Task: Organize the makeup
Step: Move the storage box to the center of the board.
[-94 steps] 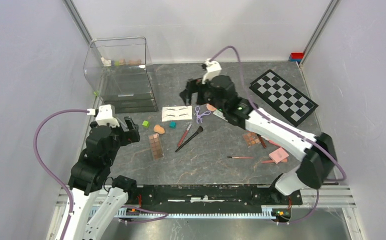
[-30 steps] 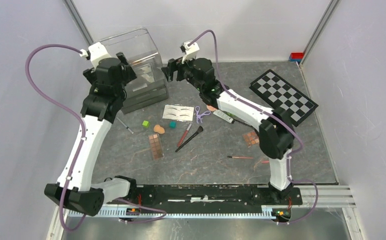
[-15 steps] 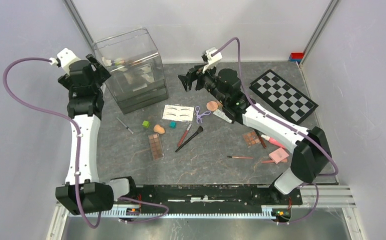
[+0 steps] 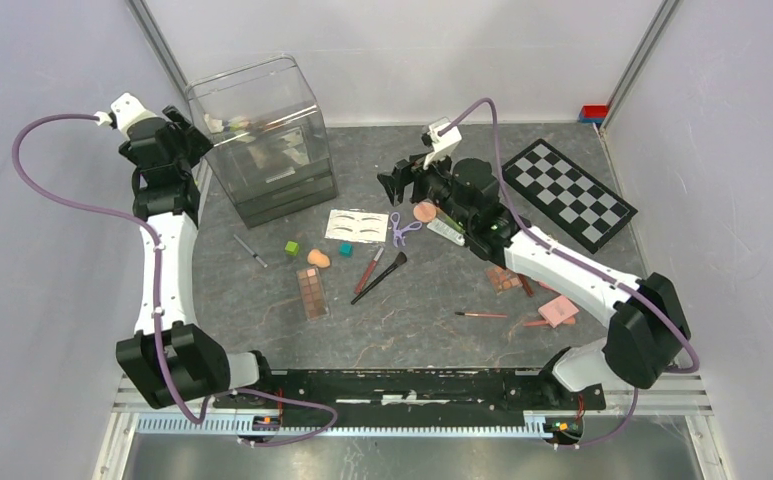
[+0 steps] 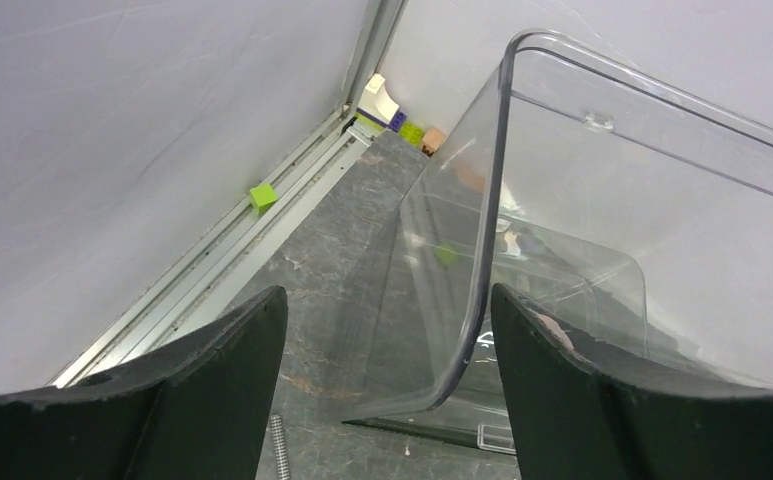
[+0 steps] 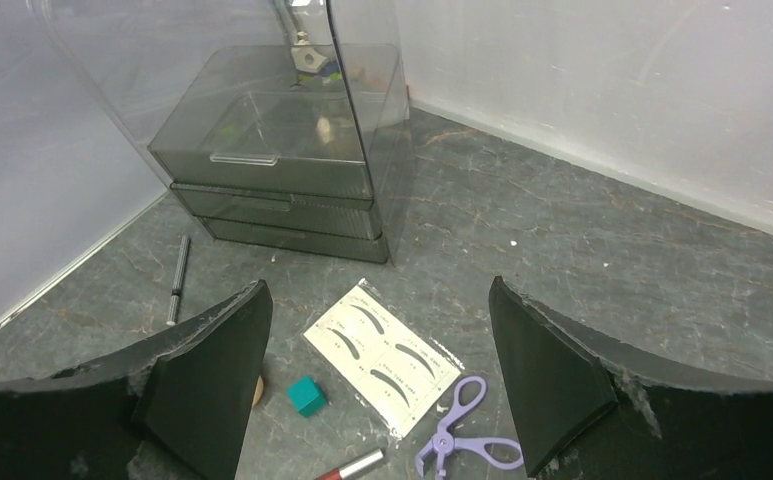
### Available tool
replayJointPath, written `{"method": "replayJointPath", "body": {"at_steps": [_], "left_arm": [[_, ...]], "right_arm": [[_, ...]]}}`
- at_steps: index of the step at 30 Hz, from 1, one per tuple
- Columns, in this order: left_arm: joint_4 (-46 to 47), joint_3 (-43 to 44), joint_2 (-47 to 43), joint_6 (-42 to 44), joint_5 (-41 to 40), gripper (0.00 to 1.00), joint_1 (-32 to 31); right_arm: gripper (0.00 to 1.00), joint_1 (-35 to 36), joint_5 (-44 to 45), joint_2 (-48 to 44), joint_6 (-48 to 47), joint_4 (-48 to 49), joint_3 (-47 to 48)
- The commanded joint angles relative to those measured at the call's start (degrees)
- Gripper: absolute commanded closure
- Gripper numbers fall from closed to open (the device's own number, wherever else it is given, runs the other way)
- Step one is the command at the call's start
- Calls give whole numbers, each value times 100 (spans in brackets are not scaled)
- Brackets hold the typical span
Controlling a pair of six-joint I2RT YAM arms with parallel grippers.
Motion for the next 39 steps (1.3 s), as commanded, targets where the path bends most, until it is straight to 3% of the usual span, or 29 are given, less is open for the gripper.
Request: {"method": "replayJointPath", "body": {"at_steps": [1, 11, 30, 36, 39], "left_arm": [[468, 12, -40, -103, 272, 23, 24], [1347, -1275, -998, -573, 171, 22, 37], [2643, -1868, -611, -1006, 1216, 24, 640], [3354, -2292, -1046, -1124, 1688, 27, 643], [3586, -2449, -1185, -1129, 1687, 23, 645]], "right_arm": [[13, -54, 110, -388, -28, 200, -226], [14, -106, 44, -556, 75, 215, -645], [13, -256, -108, -396, 10, 27, -773], [13, -291, -169, -315, 54, 13, -788], [13, -300, -181, -299, 62, -7, -787]]}}
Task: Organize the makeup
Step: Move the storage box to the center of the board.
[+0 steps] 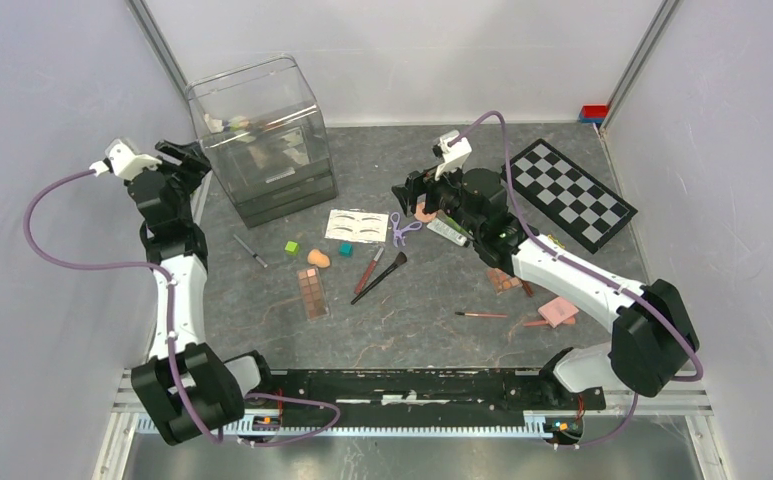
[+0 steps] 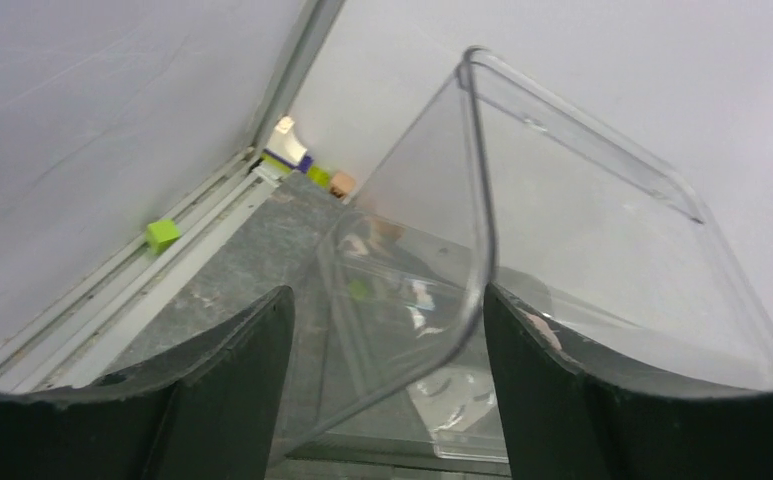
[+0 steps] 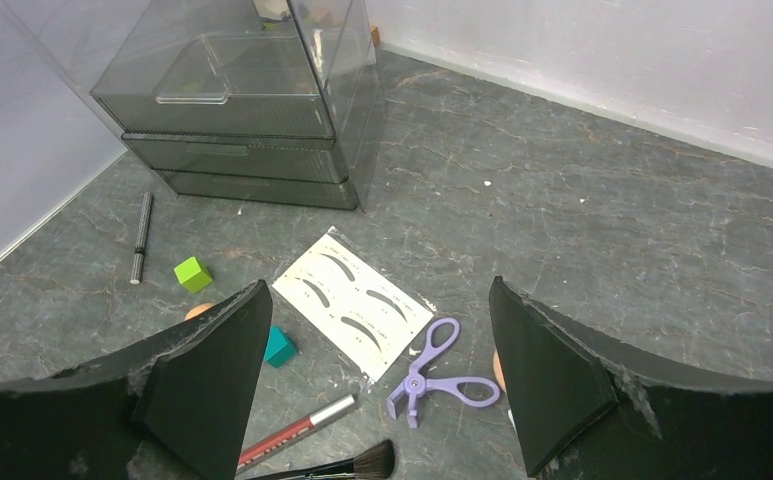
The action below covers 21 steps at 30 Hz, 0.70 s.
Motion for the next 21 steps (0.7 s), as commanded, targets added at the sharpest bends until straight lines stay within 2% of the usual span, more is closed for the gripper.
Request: {"method": "replayJointPath", "body": {"at_steps": [1, 6, 9, 14, 21], "left_arm": [[797, -103, -287, -238, 339, 19, -2], [1045, -2, -109, -340, 645, 14, 3], [819, 172, 27, -343, 481, 13, 7], [432, 556, 533, -293, 411, 19, 7], [536, 715, 956, -305, 675, 27, 4]], "right_arm": [[13, -32, -103, 74, -1, 29, -41], [13, -49, -117, 92, -25, -18, -43], [13, -66, -117, 109, -41, -54, -37], [13, -85, -112, 115, -28, -72, -20], [13, -110, -113, 88, -38, -132, -13]]}}
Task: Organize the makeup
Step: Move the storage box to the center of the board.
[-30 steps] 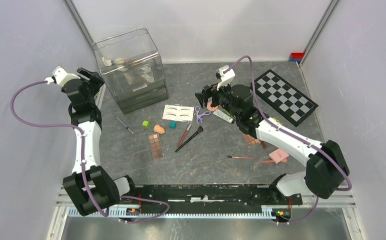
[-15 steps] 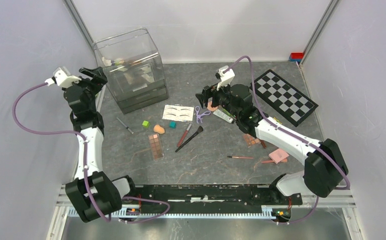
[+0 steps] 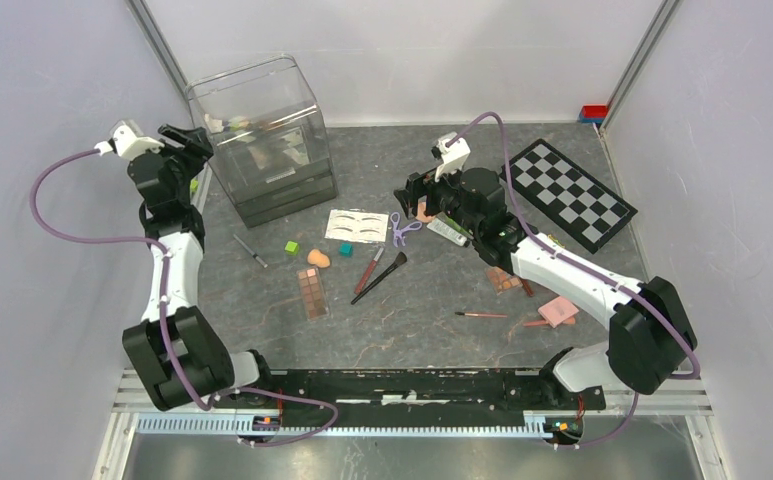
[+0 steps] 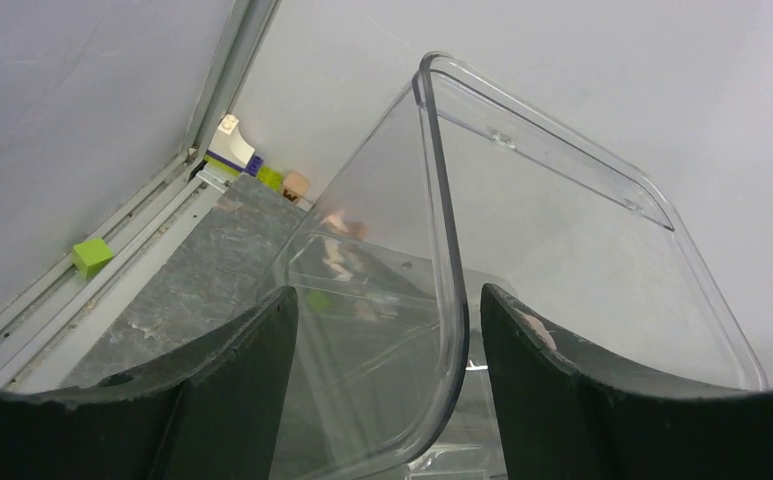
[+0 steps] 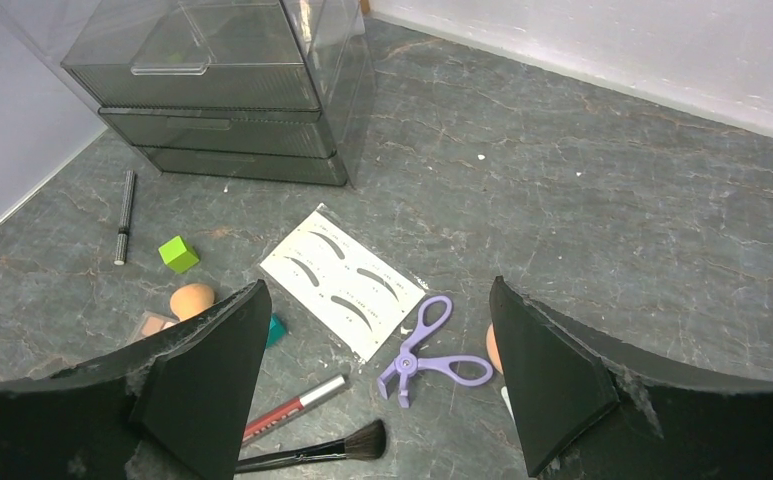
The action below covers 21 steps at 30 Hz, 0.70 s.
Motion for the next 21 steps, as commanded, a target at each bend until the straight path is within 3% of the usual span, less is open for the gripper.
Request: {"method": "replayJointPath", "body": {"at_steps": [1, 4, 18, 21], "left_arm": [[26, 348, 228, -60, 226, 27, 12], [-2, 485, 430, -7, 372, 36, 10], [228, 777, 909, -45, 1555, 97, -334], [63, 799, 885, 53, 1463, 98, -698]], "right_arm": [[13, -34, -64, 2, -35, 65, -17], [13, -44, -64, -20, -43, 44, -16], [11, -87, -64, -60, -15, -86, -50], [11, -95, -67, -146, -12, -135, -71]]}}
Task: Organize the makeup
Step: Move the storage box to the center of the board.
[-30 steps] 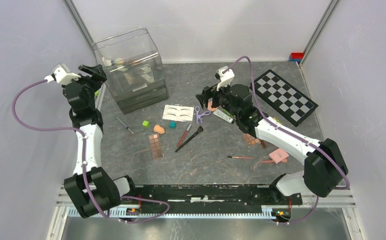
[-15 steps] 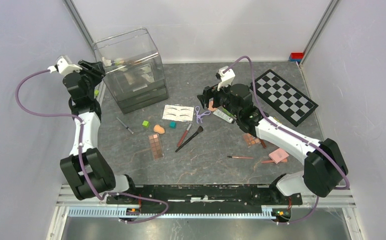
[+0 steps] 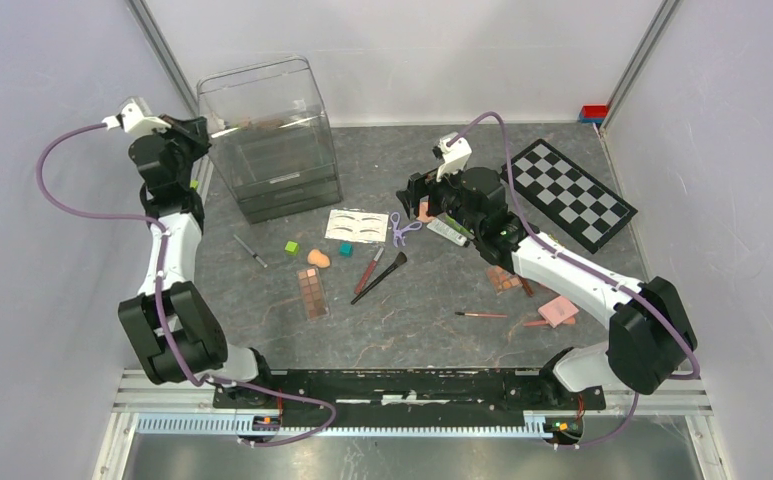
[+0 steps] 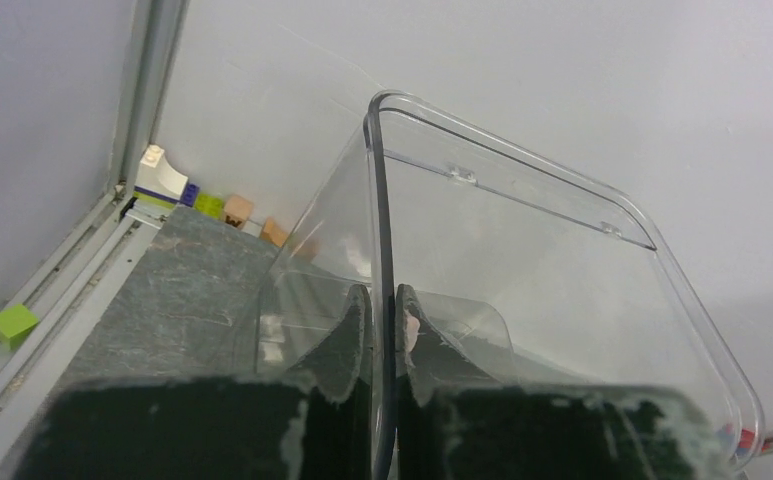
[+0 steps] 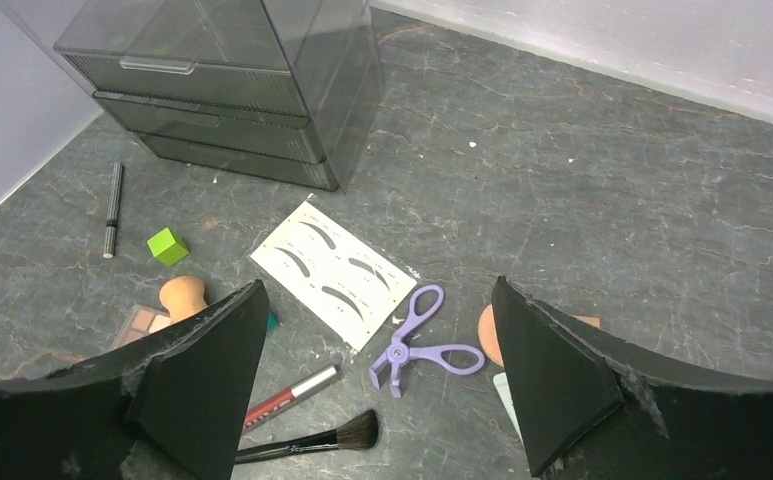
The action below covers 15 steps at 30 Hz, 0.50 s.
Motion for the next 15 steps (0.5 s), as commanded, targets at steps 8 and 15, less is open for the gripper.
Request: {"method": "replayJointPath", "body": {"at_steps": [8, 15], "left_arm": [[-731, 122, 132, -287, -638, 98, -1926], [-886, 361, 530, -669, -1451, 94, -2980]], "right_arm": [[10, -40, 475, -535, 88, -375, -151], [6, -46, 1333, -960, 145, -908, -327]]}}
